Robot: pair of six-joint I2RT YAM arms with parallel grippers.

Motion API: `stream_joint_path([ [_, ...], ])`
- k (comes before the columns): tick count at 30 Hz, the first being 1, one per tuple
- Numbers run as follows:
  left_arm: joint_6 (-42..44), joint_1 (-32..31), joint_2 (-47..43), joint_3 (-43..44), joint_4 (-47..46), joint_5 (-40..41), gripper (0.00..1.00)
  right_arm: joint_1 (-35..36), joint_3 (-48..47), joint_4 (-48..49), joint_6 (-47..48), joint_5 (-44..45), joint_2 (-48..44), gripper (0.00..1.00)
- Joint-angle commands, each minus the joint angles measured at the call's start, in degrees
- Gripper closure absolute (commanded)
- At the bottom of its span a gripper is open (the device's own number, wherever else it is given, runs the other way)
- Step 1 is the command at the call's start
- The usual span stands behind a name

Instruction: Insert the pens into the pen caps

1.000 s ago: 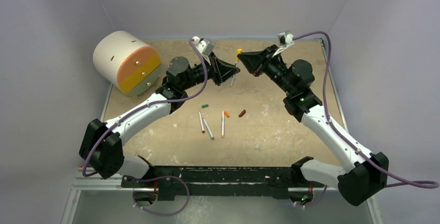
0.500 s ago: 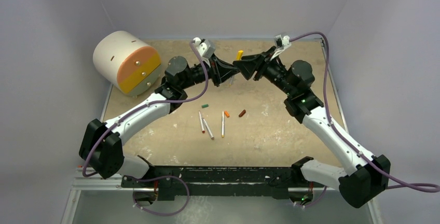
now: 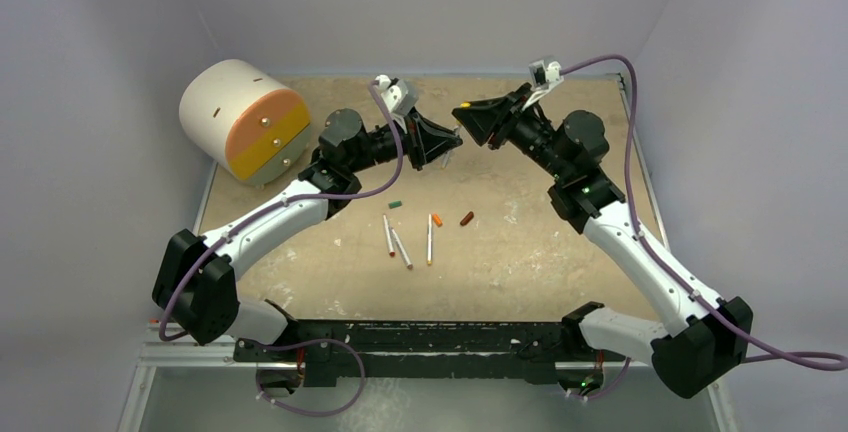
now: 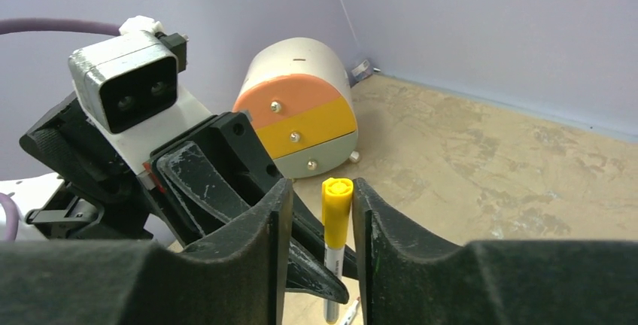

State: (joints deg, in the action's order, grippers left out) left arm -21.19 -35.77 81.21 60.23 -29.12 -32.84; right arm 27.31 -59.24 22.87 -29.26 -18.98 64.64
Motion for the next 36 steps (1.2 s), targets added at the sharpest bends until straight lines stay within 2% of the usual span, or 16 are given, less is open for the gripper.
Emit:
stream_joint_path([
  [1,1.44,-0.40,-2.08,0.18,-2.05,-0.47,1.00,0.05,-2.38,1.92,1.00,-0.42,0.36,0.68],
  [5,0.77,-0.44,-2.50,0.20,-3.23,-0.27,1.00,-0.01,-1.64,1.65,0.52,-1.26,0.66,0.81],
  [9,0.78,-0.41,-2.56,0.58,-3.35,-0.11,1.00,0.01,-0.82,1.77,-0.36,-2.03,0.47,0.99],
  [25,1.15,-0.40,0.79,9.32,-9.84,4.08,1.00,0.06,4.13,-2.08,-0.18,-6.93,-0.34,1.00],
  [36,3.00,-0.44,3.07,14.43,-8.48,3.76,1.00,0.10,10.35,-9.30,3.14,-8.81,-1.77,1.00],
])
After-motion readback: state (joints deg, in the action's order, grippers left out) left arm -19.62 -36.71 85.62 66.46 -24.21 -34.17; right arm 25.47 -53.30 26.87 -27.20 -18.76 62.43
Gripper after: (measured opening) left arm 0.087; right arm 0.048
